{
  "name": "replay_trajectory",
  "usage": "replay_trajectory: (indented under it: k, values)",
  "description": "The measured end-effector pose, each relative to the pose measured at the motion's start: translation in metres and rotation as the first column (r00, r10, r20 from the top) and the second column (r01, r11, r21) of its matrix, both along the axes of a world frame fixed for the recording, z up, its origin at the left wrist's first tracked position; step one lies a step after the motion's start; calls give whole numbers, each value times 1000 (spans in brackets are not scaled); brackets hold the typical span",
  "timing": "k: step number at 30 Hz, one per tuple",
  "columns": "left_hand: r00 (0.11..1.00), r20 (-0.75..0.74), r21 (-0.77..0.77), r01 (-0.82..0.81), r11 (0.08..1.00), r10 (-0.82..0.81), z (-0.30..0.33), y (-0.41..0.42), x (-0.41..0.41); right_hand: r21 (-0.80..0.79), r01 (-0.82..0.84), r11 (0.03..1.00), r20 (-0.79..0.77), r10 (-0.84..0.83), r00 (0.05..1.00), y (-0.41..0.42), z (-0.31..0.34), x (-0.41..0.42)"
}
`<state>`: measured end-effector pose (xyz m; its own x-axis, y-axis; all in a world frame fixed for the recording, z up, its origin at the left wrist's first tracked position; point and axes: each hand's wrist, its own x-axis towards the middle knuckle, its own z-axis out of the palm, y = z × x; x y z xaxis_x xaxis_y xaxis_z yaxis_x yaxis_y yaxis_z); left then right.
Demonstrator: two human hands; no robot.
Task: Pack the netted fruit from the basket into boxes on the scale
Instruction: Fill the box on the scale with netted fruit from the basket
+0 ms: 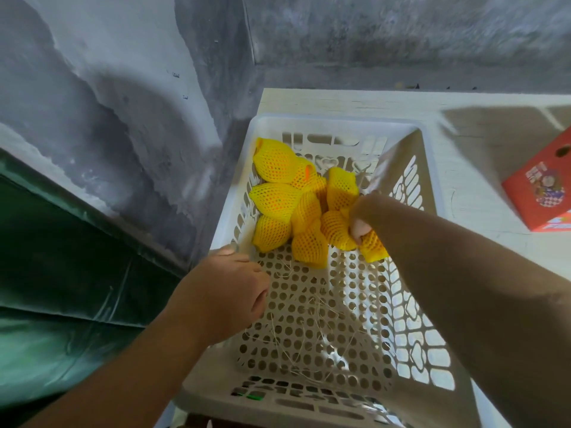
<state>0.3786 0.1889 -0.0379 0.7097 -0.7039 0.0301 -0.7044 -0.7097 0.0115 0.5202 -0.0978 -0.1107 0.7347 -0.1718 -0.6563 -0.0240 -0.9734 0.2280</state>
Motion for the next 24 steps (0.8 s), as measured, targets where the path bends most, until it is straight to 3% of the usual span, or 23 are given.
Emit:
replay_trajectory:
  k: [6,15,20,24]
  values:
    - [999,38,-24,2,1000,-1,-5,3,1,14,137,991,119,-137,983,9,4,-22]
    - [998,23,26,49,998,-50,3,12,4,8,2,1000,183,-4,983,22,59,-46]
    - [998,-42,29,45,999,-43,10,-2,-1,30,37,999,195,-42,980,19,83,-82]
    - [990,-144,-20,5,1000,-8,14,-1,-1,152,7,988,261,-47,964,17,117,-111]
